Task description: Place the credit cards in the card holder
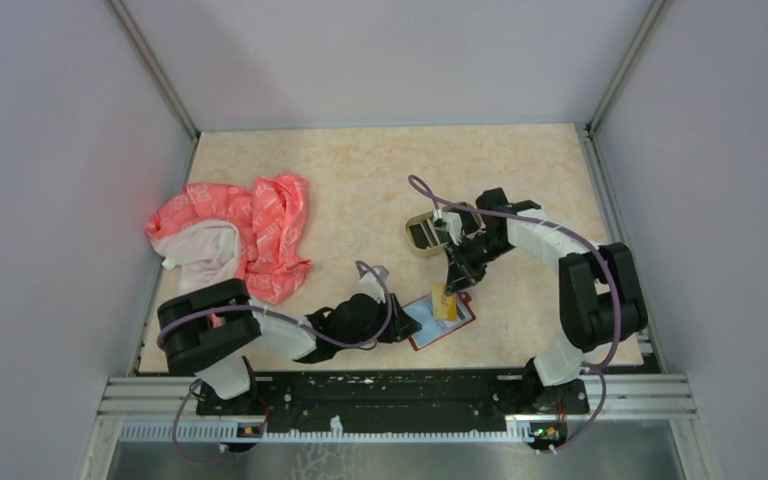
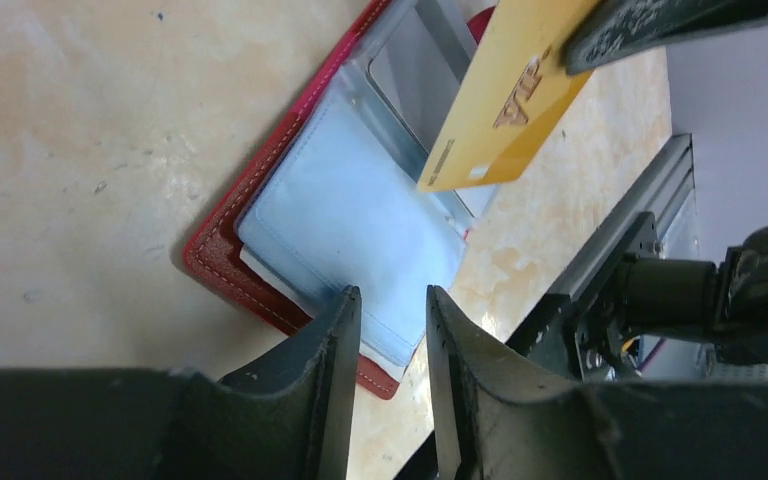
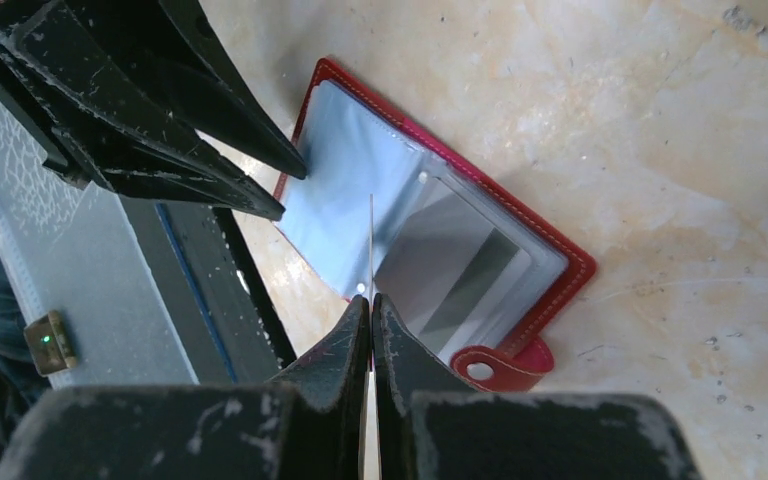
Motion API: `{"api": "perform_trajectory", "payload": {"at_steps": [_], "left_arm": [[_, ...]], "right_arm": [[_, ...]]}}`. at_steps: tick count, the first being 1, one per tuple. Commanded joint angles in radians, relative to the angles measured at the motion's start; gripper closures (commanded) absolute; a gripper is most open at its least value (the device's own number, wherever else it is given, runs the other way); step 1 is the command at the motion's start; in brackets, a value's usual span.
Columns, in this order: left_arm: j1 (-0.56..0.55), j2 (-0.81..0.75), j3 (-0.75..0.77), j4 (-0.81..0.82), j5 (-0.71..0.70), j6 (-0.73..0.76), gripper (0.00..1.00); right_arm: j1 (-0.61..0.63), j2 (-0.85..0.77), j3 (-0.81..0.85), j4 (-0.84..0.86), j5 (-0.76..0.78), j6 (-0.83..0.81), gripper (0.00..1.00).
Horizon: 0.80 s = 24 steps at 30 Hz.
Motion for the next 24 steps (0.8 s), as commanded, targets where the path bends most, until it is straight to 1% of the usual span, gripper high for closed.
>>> {"api": "perform_trajectory", "payload": {"at_steps": [1, 7, 10, 15, 19, 21, 24], "left_arm": [[-0.008, 0.061, 0.079, -0.073, -0.056, 0.028, 0.63], [-0.007, 0.059, 0.145, -0.271, -0.146, 0.027, 0.64], [-0.005, 0.040, 0.149, -0.314, -0.203, 0.031, 0.64], [0.003, -0.008, 0.133, -0.278, -0.210, 0.105, 0.63], [0.003, -0.087, 0.073, -0.176, -0.166, 0.158, 0.62], [0.003, -0.126, 0.041, -0.152, -0.138, 0.150, 0.60], [0.003, -0.165, 0.014, -0.176, -0.103, 0.097, 0.57]], "right_arm": [[-0.012, 0.028, -0.011, 0.043, -0.008, 0.047, 1.00], [-0.020, 0.074, -0.005, 0.035, -0.016, 0.040, 1.00], [-0.030, 0.094, 0.002, 0.032, -0.054, 0.040, 1.00], [-0.053, 0.110, 0.003, 0.044, -0.077, 0.063, 1.00], [-0.065, 0.122, 0.006, 0.061, -0.051, 0.094, 1.00], [-0.064, 0.138, 0.020, 0.047, -0.039, 0.098, 1.00], [-0.055, 0.150, 0.035, 0.011, -0.012, 0.071, 1.00]]}}
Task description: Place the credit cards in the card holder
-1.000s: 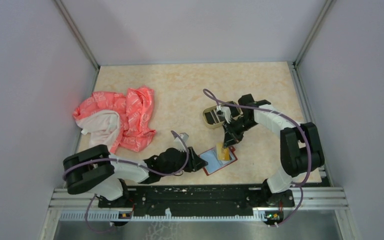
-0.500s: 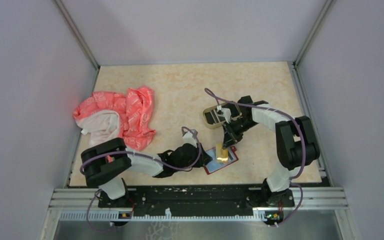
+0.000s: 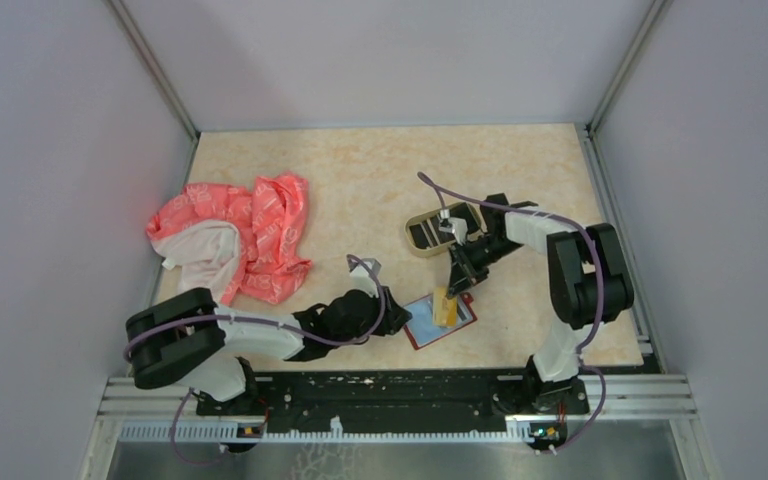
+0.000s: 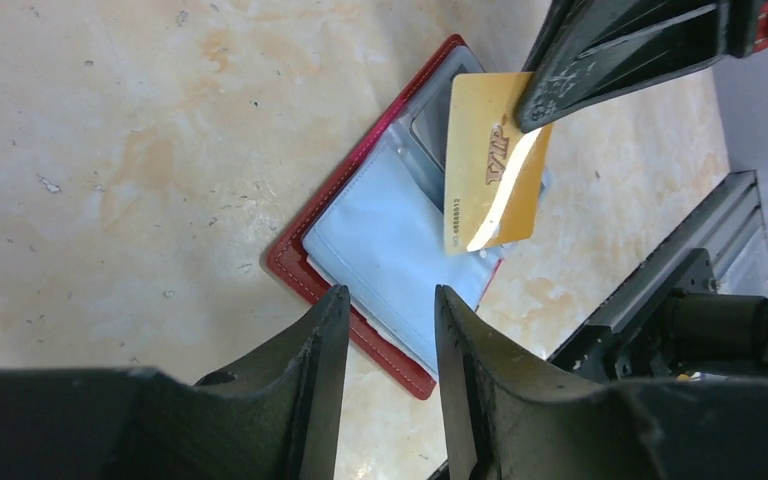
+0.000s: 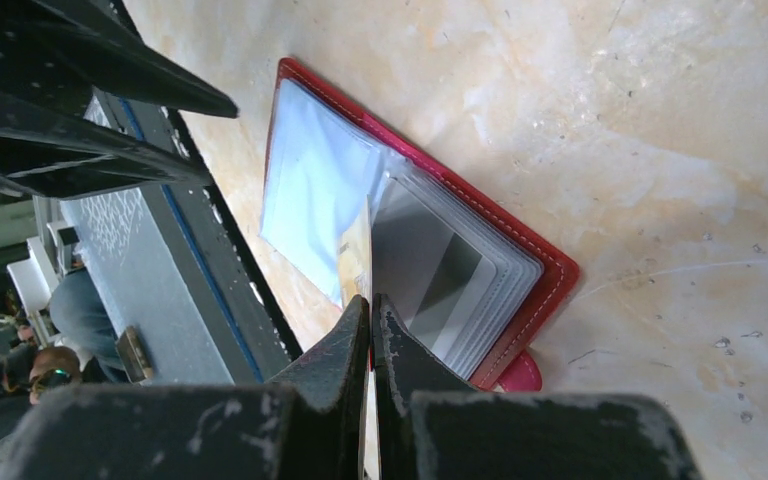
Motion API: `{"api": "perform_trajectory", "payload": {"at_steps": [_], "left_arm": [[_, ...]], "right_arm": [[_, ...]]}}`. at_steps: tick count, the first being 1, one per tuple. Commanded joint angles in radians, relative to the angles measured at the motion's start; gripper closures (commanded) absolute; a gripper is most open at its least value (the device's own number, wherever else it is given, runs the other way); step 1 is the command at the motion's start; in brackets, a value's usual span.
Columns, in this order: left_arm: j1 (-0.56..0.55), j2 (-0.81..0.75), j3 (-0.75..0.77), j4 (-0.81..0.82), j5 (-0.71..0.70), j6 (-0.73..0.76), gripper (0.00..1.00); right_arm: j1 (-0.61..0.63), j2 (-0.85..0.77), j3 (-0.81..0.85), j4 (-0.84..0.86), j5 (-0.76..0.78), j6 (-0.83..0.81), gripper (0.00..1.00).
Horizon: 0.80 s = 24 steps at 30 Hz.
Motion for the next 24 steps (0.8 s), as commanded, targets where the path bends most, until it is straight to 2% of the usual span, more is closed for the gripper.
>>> {"api": "perform_trajectory", "payload": {"at_steps": [1, 8, 15, 24], "left_arm": [[0.000, -0.058, -0.046, 0.032, 0.063, -0.038, 0.55], [-0.003, 0.009, -0.124, 0.165, 0.112, -0.147, 0.51], [-0.010, 0.109, -0.079, 0.153, 0.115, -0.190, 0.51], [-0.010, 0.139, -0.061, 0.121, 0.073, -0.184, 0.58]], "right_arm": [[0.010, 0.014, 0.035, -0.019, 0.045, -0.017, 1.00], [0.076, 0.021, 0.018, 0.012, 0.106, 0.005, 1.00], [0.101, 0.036, 0.020, 0.028, 0.169, 0.037, 1.00], [0.133, 0.069, 0.046, 0.031, 0.235, 0.082, 0.96]]}}
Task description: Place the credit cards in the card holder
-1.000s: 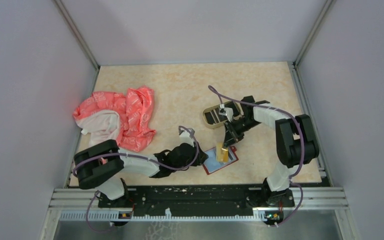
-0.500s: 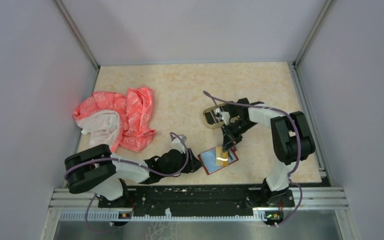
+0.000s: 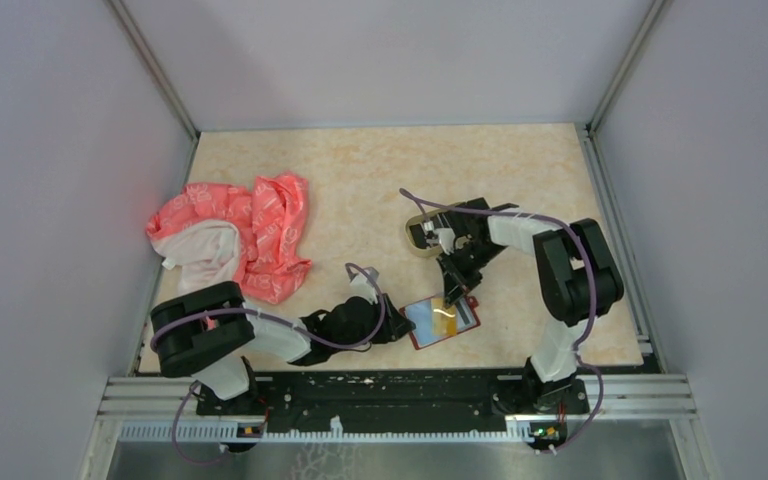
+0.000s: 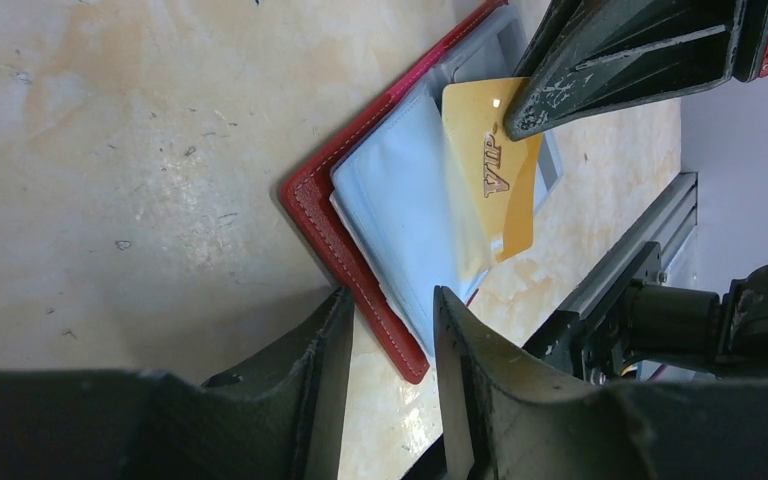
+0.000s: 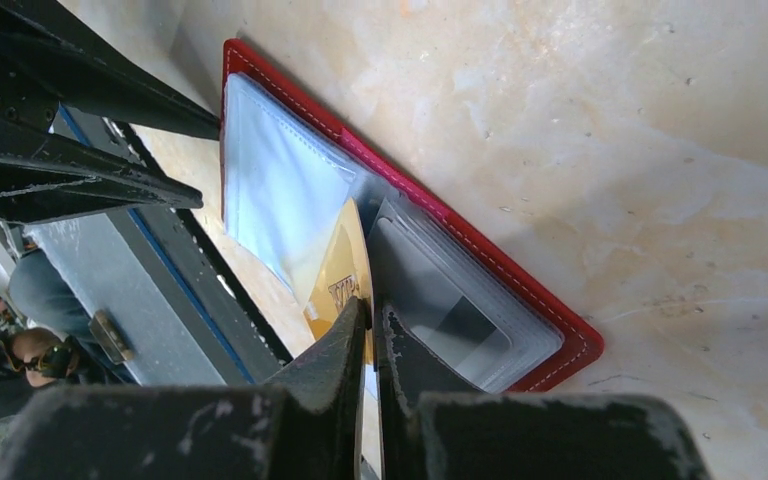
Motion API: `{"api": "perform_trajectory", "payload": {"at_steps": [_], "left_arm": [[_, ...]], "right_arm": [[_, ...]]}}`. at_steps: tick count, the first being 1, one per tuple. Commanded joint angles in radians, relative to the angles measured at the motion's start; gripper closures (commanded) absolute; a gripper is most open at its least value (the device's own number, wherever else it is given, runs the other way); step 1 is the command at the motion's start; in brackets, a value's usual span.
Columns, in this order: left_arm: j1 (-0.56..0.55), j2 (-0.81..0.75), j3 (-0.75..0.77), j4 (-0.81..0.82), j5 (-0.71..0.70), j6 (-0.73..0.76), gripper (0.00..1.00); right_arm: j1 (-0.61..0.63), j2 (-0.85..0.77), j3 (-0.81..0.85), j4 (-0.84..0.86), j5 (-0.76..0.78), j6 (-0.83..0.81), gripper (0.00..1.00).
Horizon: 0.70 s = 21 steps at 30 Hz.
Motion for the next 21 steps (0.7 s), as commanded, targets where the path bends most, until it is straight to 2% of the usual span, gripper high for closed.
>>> {"api": "perform_trajectory", "payload": {"at_steps": [1, 12, 21], "left_arm": [[-0.006, 0.029, 0.008, -0.054, -0.020, 0.008, 0.58], [-0.006, 0.018, 0.025, -0.078, -0.042, 0.050, 0.59], [-0.005, 0.027, 0.055, -0.111, -0.061, 0.080, 0.63]], "right_arm": [[0.028, 0.024, 0.038, 0.036, 0.082, 0.015, 0.96], [0.037, 0.063, 0.067, 0.003, 0.085, 0.019, 0.94], [0.054, 0.086, 0.082, -0.032, 0.097, -0.009, 0.94]]}}
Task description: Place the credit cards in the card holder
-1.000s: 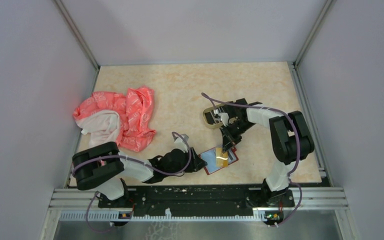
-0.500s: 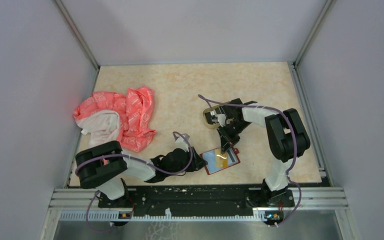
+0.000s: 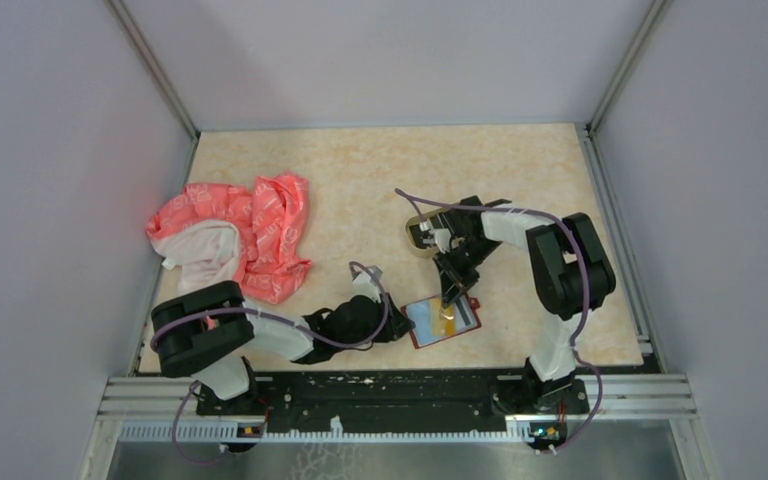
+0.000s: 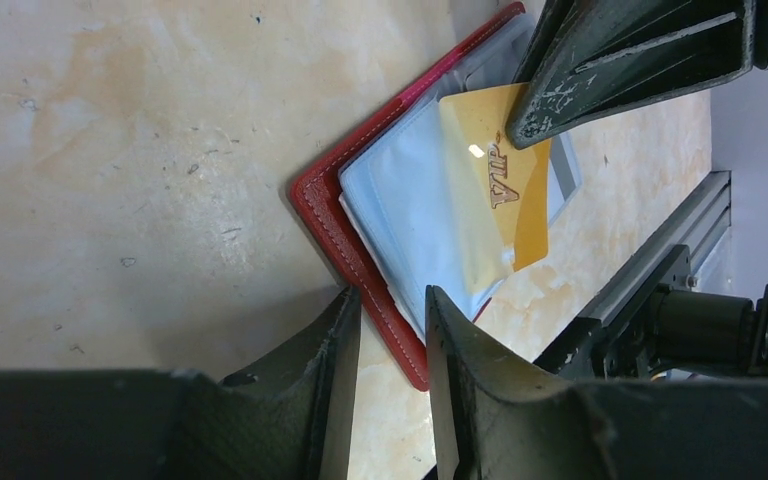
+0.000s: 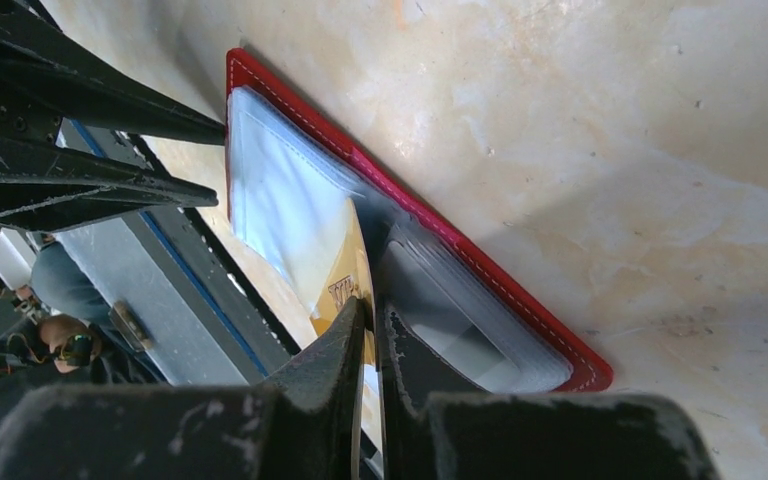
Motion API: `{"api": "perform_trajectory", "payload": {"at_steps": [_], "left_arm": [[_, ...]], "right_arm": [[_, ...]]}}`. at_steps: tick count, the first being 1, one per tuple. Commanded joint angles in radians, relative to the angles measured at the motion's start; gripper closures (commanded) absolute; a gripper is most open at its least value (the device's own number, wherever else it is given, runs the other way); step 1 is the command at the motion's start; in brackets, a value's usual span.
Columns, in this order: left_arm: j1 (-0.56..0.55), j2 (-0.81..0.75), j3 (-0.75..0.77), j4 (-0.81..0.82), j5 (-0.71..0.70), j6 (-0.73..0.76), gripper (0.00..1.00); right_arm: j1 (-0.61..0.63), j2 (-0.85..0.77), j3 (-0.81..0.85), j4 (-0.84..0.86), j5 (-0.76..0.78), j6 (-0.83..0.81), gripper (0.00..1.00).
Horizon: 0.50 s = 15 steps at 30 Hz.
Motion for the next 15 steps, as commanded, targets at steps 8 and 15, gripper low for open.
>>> {"api": "perform_trajectory", "payload": {"at_steps": [8, 15], "left_arm": [[-0.001, 0.038, 0.049, -0.074, -0.040, 0.056, 0.63], [0.000, -0.007, 0.035, -0.116, -0.060, 0.073, 0.60]], "right_arm": [[0.047, 0.054, 0.049, 0.028, 0.043, -0.027, 0.93], [0.047, 0.055, 0.049, 0.048, 0.023, -0.018, 0.83]]}}
